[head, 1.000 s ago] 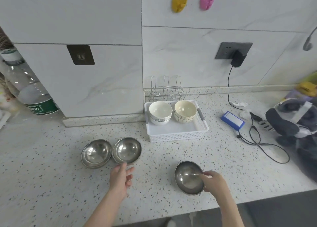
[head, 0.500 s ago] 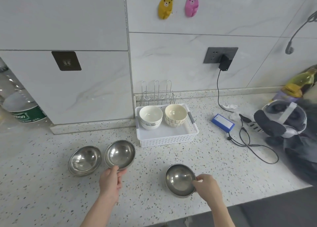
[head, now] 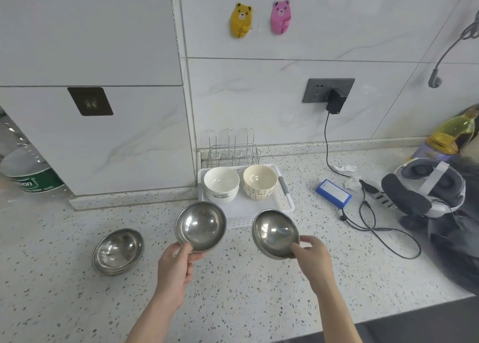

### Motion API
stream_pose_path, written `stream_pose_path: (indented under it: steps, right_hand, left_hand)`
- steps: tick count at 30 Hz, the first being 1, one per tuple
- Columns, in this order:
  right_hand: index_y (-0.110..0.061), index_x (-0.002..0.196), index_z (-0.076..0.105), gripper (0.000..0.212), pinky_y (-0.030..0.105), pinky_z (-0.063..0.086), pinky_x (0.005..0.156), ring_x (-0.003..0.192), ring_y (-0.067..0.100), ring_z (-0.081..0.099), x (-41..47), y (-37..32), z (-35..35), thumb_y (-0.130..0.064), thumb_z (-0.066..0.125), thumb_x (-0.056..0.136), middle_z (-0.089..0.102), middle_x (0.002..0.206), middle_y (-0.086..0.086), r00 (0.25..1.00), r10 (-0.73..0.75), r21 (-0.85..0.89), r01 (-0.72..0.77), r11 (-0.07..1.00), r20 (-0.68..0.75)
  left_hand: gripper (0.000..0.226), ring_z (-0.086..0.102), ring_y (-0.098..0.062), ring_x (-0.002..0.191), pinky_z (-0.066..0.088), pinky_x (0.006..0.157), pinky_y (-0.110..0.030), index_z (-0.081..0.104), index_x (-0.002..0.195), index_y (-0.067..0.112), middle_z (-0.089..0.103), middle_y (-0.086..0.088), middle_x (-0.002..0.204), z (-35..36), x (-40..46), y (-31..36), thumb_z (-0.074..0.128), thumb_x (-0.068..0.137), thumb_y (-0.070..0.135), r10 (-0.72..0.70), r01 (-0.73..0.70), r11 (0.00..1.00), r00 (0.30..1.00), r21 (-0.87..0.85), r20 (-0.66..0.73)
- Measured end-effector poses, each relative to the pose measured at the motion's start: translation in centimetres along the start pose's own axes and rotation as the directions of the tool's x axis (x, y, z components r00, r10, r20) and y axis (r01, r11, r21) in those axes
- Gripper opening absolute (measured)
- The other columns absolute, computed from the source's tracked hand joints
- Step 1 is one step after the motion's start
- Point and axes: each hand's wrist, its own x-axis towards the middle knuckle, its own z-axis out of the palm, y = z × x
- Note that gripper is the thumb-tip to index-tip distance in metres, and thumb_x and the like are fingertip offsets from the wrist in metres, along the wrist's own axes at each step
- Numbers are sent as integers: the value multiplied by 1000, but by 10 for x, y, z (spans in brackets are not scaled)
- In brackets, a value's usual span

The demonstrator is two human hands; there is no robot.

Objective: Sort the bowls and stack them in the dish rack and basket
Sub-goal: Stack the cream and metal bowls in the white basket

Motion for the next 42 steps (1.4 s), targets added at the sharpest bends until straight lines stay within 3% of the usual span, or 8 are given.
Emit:
stream_pose_path:
  steps: [5, 14, 20, 26, 30, 35, 38, 42]
  right_hand:
    - [-26, 134, 46, 55, 29, 45, 54, 68, 15, 64, 20, -14, -10, -21, 63, 82, 73, 65, -2, 997, -46, 30, 47, 998, -56]
    - [-26, 128, 57, 48, 29, 50, 57, 67, 14, 68, 68, -61, -29, -24, 59, 80, 71, 61, -3, 986, -163, -144, 156, 977, -37]
    - [-12, 91, 72, 25, 25, 39, 55, 56, 15, 55, 100, -95, -25, -14, 52, 77, 73, 63, 3, 968, -175, -387, 233, 892, 181]
    - [-5, 81, 69, 21, 21, 38, 49, 47, 12, 47, 123, -112, -10, -17, 52, 76, 68, 50, -1, 946, -149, -574, 294, 764, 287]
    - [-11, 77, 57, 11, 23, 45, 56, 48, 9, 52, 138, -128, 0, -15, 48, 74, 61, 40, -4, 931, -103, -647, 320, 692, 350]
    - [-9, 78, 52, 12, 19, 33, 47, 36, 6, 40, 154, -154, 13, -12, 44, 86, 60, 40, 0, 895, 106, -746, 290, 599, 433]
    - [-3, 85, 46, 14, 15, 25, 32, 28, 5, 34, 160, -160, 20, -10, 43, 96, 61, 54, 10, 856, 279, -759, 182, 625, 435]
    - [-2, 80, 48, 22, 13, 26, 31, 25, 5, 38, 163, -156, 31, -9, 39, 100, 60, 57, 12, 825, 343, -763, 153, 628, 448]
  left_hand:
    - [32, 32, -9, 40, 26, 34, -18, 56, 125, 9, 77, -14, 82, 12, 1, 10, 59, 95, 21, 37, -37, 998, 999, 52, -1]
    - [36, 34, -8, 36, 29, 34, -18, 57, 126, 11, 77, -11, 79, 35, 13, 25, 63, 94, 25, 142, -139, 990, 987, 37, -81]
    - [35, 34, -6, 36, 28, 34, -17, 57, 124, 11, 77, -12, 78, 53, 22, 28, 64, 93, 25, 143, -143, 990, 985, 7, -98]
    - [26, 35, -6, 35, 27, 33, -16, 64, 113, 9, 77, -14, 78, 62, 23, 24, 63, 94, 26, 112, -112, 994, 989, 10, -94]
    - [24, 35, -6, 35, 26, 32, -16, 64, 111, 8, 76, -15, 78, 63, 24, 25, 63, 94, 24, 98, -98, 995, 990, 11, -101]
    - [24, 36, -7, 35, 26, 31, -17, 65, 111, 7, 76, -17, 79, 63, 28, 27, 63, 94, 23, 91, -89, 996, 990, 20, -106]
    - [24, 37, -6, 35, 26, 31, -17, 65, 109, 5, 76, -17, 78, 63, 31, 29, 63, 93, 23, 95, -91, 995, 990, 36, -102]
    - [23, 37, -7, 35, 27, 32, -17, 67, 104, 5, 76, -16, 76, 63, 34, 28, 64, 93, 24, 94, -89, 994, 990, 57, -104]
